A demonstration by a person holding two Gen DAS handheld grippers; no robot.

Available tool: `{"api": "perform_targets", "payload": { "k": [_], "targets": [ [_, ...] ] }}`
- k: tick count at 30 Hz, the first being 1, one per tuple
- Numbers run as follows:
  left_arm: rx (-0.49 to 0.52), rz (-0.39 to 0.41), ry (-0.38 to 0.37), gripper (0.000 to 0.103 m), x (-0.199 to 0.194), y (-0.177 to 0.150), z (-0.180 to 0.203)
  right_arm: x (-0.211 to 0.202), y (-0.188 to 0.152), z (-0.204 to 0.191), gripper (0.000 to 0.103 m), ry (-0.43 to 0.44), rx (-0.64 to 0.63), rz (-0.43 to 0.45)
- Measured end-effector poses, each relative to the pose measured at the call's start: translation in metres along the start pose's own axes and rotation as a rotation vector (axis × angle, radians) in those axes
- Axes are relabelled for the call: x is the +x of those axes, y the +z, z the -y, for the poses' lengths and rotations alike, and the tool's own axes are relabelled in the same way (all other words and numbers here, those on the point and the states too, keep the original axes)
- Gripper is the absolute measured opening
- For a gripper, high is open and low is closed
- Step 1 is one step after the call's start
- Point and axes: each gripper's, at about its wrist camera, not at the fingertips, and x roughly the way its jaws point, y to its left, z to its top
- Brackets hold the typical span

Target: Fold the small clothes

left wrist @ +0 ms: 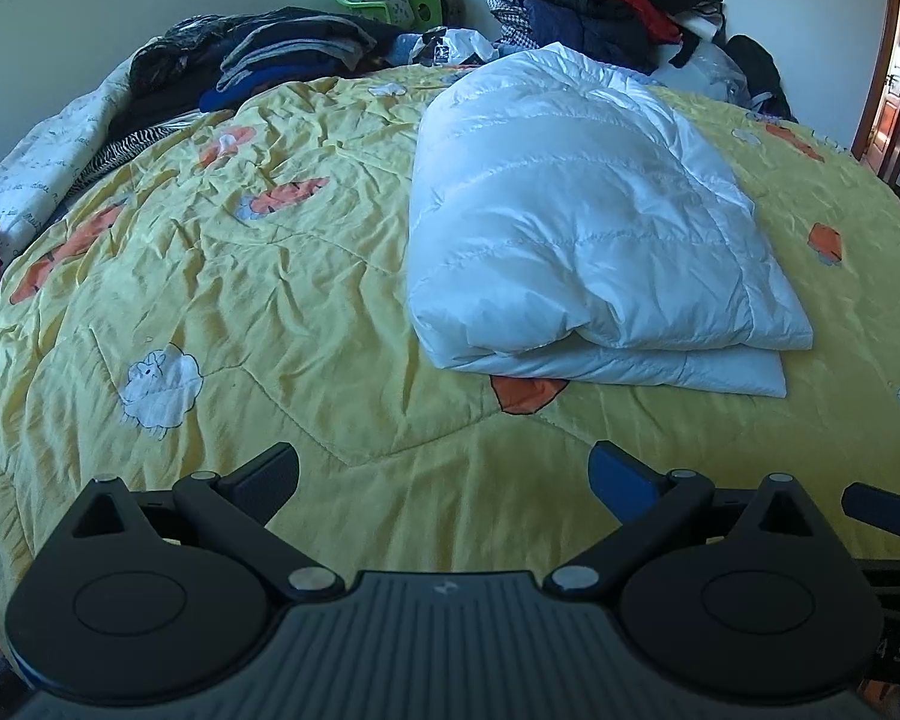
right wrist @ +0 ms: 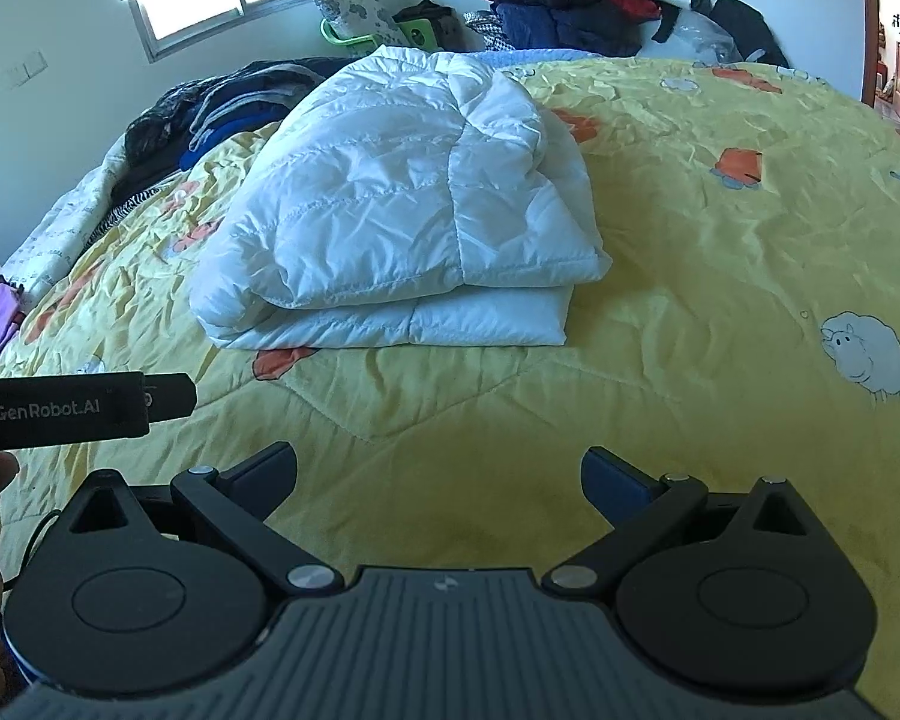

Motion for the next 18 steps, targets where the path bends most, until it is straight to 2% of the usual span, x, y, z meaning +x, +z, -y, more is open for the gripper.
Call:
{"api": "perform_targets", "payload": {
  "k": [18],
  "targets": [
    [-0.002, -0.007, -0.001, 0.103, -0.0016, -0.0014, 0.0001, -0.0012, -0.0046, -0.0019, 0.102, 0.018, 0.009, -0.014]
  ]
}}
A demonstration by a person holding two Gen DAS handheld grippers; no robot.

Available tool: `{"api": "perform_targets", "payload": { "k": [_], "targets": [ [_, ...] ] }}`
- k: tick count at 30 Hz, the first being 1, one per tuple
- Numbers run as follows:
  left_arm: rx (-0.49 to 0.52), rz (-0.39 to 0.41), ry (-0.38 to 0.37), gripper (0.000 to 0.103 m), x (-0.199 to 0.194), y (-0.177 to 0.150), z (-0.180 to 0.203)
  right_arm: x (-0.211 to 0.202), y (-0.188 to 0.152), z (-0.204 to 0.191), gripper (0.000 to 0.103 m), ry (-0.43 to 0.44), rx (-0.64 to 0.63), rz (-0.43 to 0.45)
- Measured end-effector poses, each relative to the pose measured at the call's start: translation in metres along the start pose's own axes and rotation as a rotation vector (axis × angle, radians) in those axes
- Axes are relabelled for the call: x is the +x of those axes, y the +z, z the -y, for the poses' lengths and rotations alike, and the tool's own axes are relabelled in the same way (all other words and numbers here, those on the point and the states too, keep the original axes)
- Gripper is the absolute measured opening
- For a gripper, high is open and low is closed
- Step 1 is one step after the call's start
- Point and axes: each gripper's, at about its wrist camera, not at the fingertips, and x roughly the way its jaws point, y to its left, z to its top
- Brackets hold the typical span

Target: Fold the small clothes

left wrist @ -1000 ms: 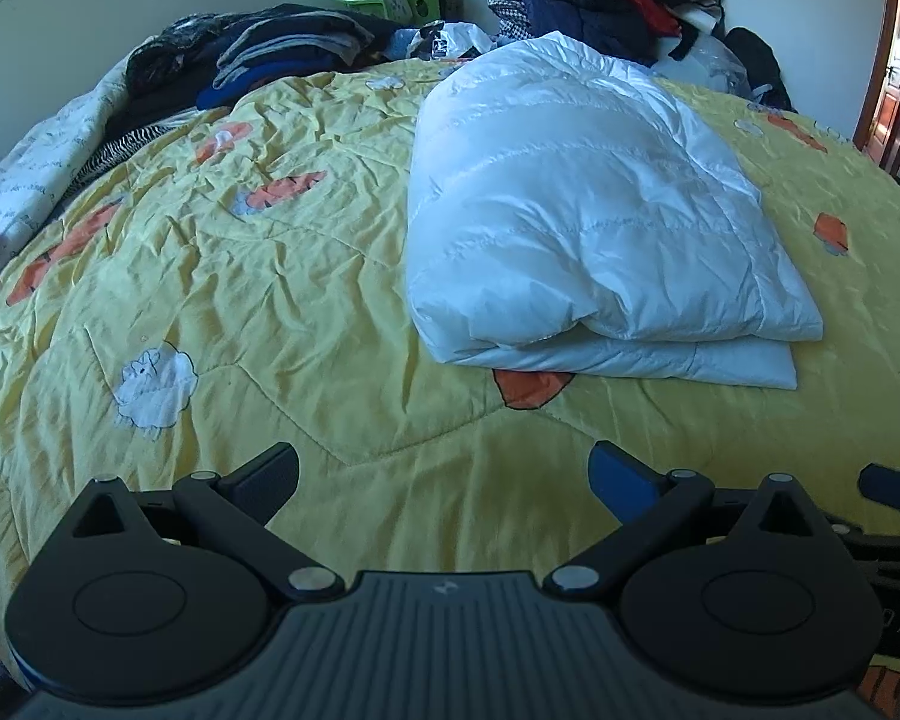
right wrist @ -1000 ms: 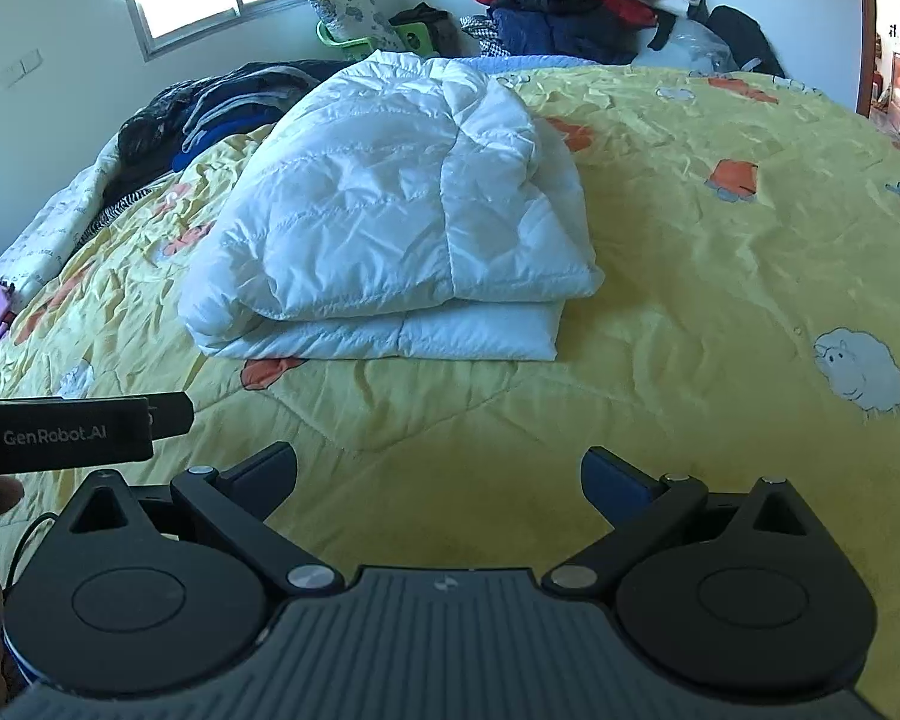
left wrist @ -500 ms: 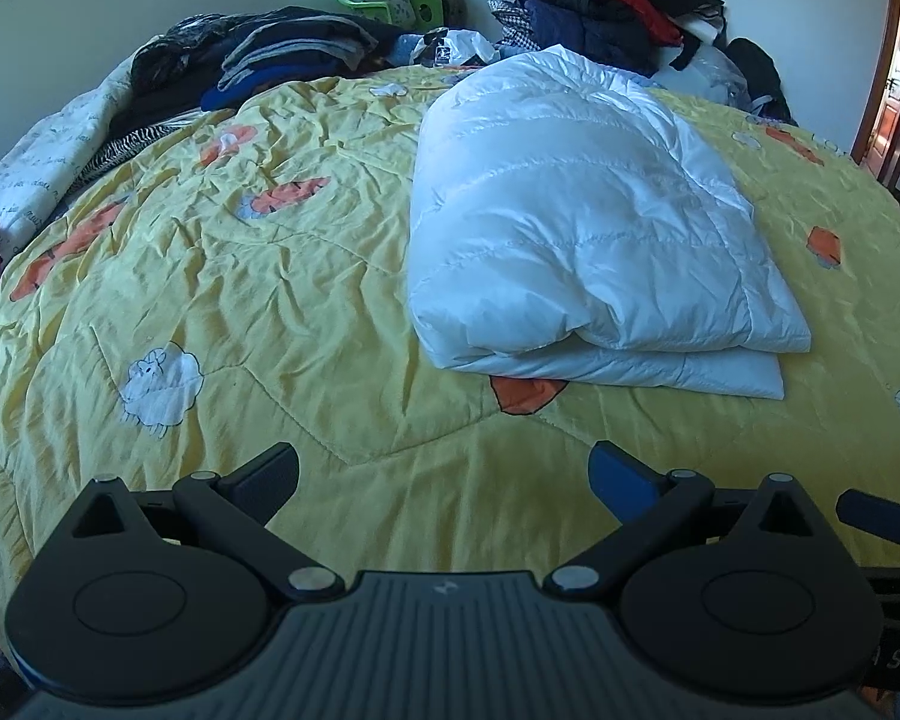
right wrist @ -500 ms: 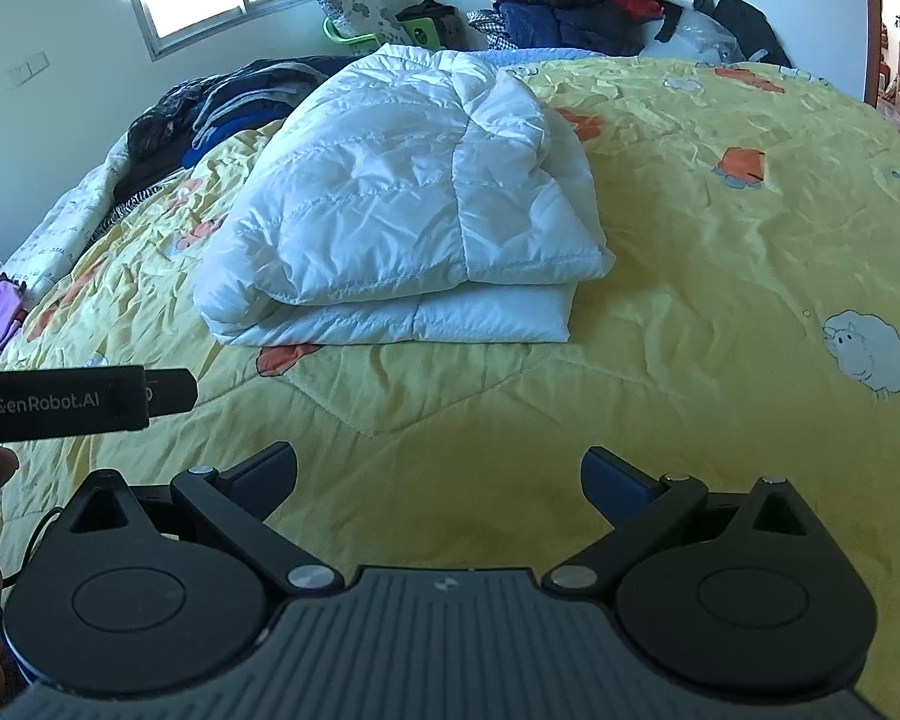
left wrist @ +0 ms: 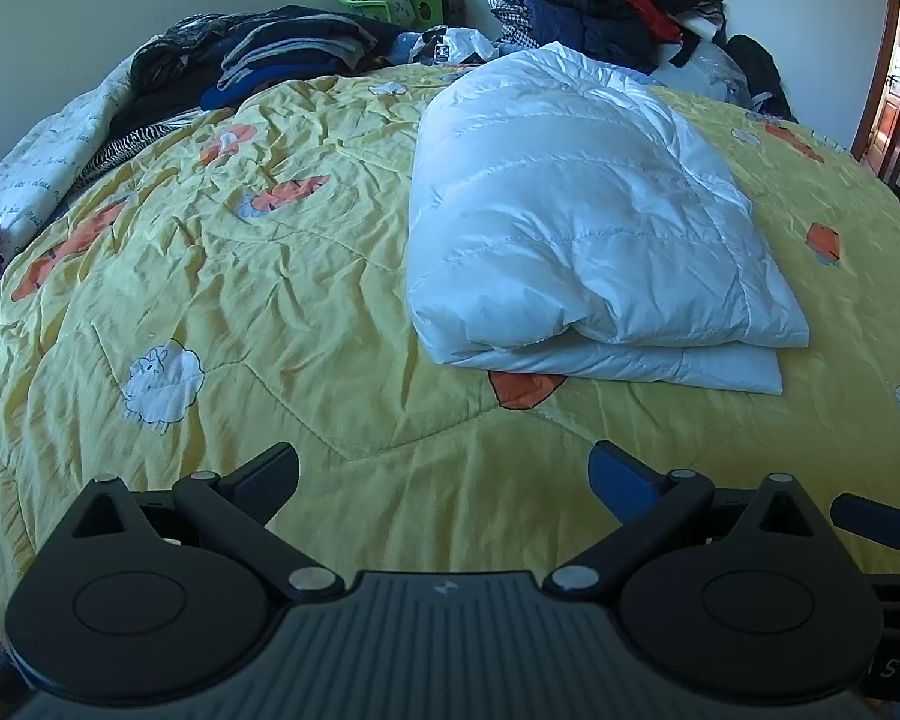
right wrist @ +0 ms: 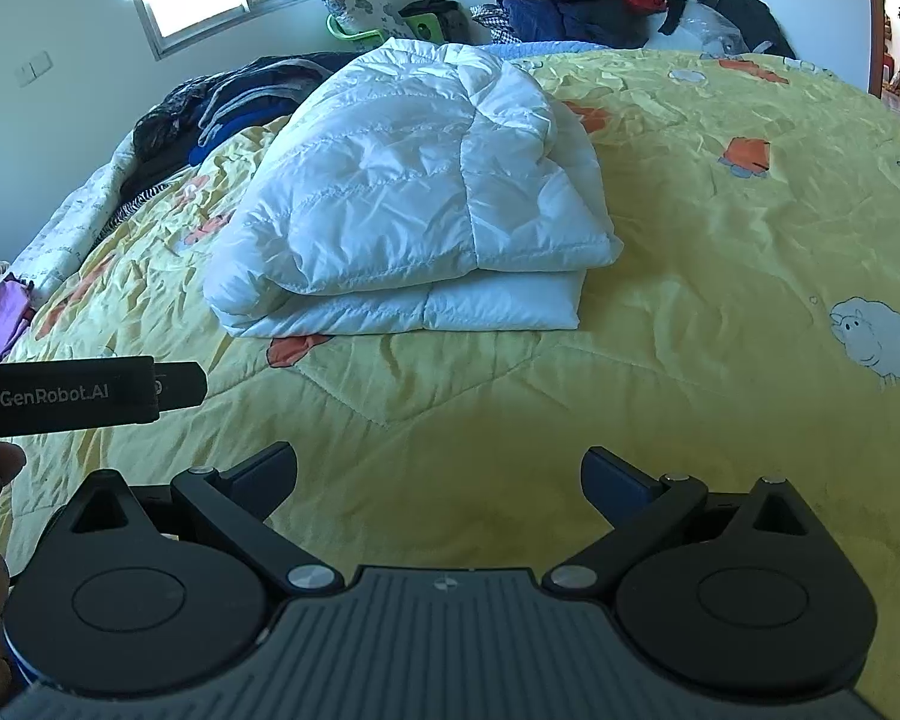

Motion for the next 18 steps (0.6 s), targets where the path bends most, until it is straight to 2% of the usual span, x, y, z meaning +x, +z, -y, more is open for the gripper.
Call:
{"api": "perform_targets", "payload": {
  "k": [18],
  "targets": [
    [-0.015, -0.024, -0.009, 0.103, 0.0024, -0.0006, -0.0023, 0.0027, -0.0024, 0.0004, 0.102, 0.008, 0.013, -0.015]
  ]
}}
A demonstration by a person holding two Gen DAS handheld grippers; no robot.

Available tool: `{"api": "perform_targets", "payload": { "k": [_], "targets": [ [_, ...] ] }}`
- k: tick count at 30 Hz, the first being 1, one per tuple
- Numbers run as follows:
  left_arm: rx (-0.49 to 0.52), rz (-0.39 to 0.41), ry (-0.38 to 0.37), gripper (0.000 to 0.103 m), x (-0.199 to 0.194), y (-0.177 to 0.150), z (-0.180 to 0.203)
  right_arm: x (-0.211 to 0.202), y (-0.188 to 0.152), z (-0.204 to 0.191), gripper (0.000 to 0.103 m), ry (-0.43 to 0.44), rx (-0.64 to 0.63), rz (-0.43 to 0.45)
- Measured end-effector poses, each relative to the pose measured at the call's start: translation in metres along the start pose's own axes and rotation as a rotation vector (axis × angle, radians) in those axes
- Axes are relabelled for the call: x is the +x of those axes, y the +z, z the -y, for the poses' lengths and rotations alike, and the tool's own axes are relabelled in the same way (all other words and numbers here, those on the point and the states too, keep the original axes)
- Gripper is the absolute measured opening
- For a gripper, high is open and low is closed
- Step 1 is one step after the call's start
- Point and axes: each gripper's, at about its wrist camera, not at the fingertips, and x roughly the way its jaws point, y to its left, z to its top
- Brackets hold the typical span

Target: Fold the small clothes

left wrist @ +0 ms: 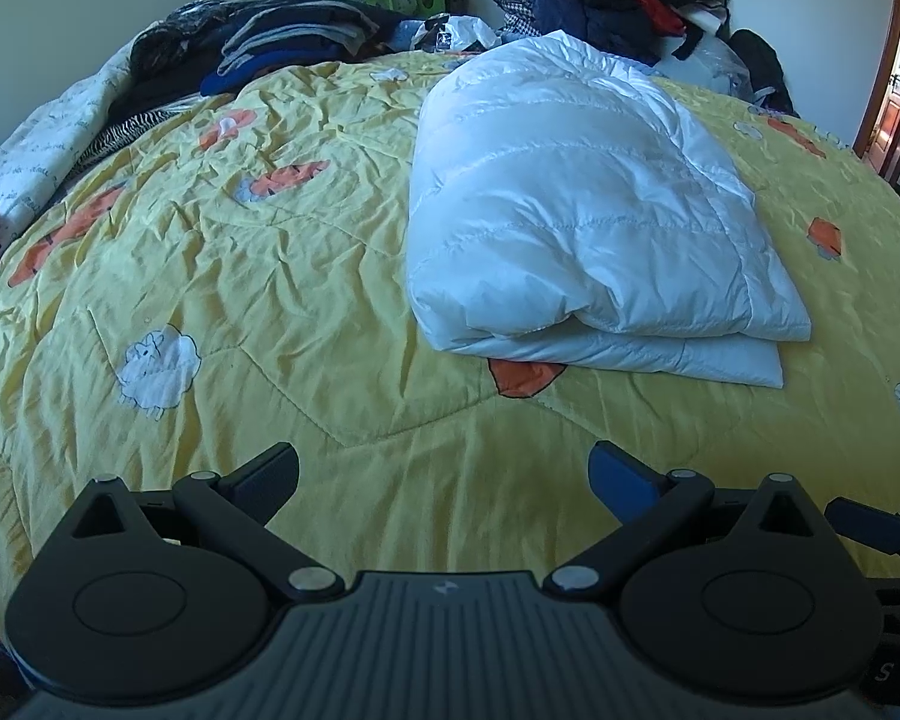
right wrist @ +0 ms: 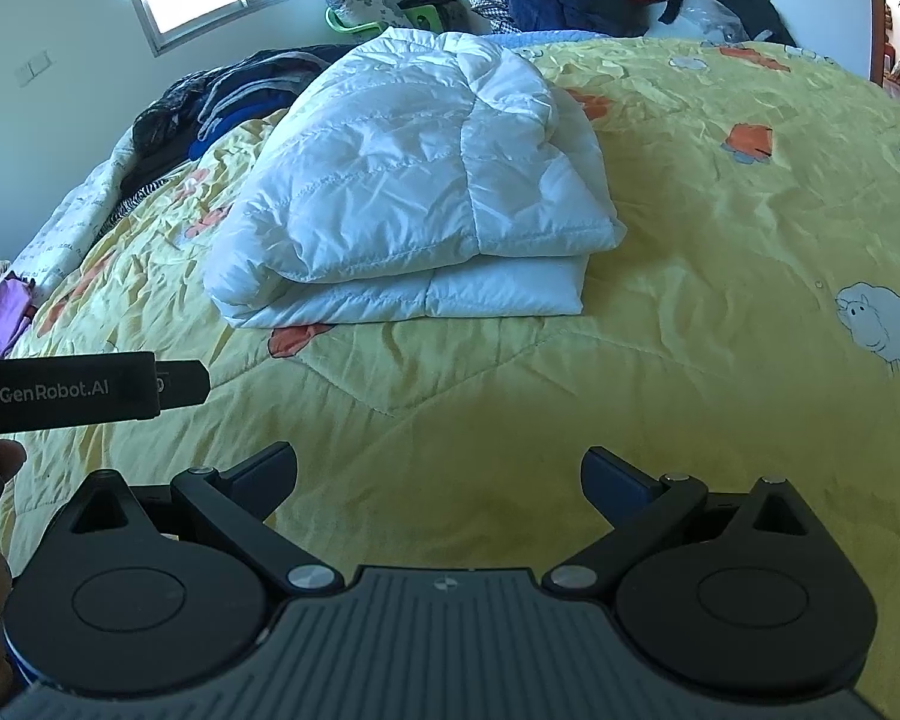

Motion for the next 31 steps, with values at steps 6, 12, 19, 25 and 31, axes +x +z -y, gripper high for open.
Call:
{"api": "perform_targets", "payload": {
  "k": [6, 12, 19, 25, 31],
  "targets": [
    [-0.022, -0.037, -0.04, 0.103, 0.005, 0.0, -0.002, 0.001, 0.0, 0.001, 0.102, 0.001, -0.001, -0.008],
    [-0.028, -0.067, -0.043, 0.103, 0.009, -0.002, -0.002, 0.002, 0.0, 0.001, 0.102, 0.0, -0.001, -0.011],
    [-0.024, 0.037, 0.002, 0.103, -0.005, -0.009, -0.001, 0.003, 0.0, 0.001, 0.102, -0.005, -0.004, -0.007],
    [-0.073, -0.009, -0.018, 0.103, 0.0, -0.007, -0.009, 0.004, 0.002, 0.004, 0.102, -0.008, -0.002, -0.011],
    [-0.022, 0.012, -0.022, 0.103, -0.002, -0.004, -0.005, 0.005, 0.005, 0.005, 0.102, -0.016, 0.004, -0.007]
  ]
}}
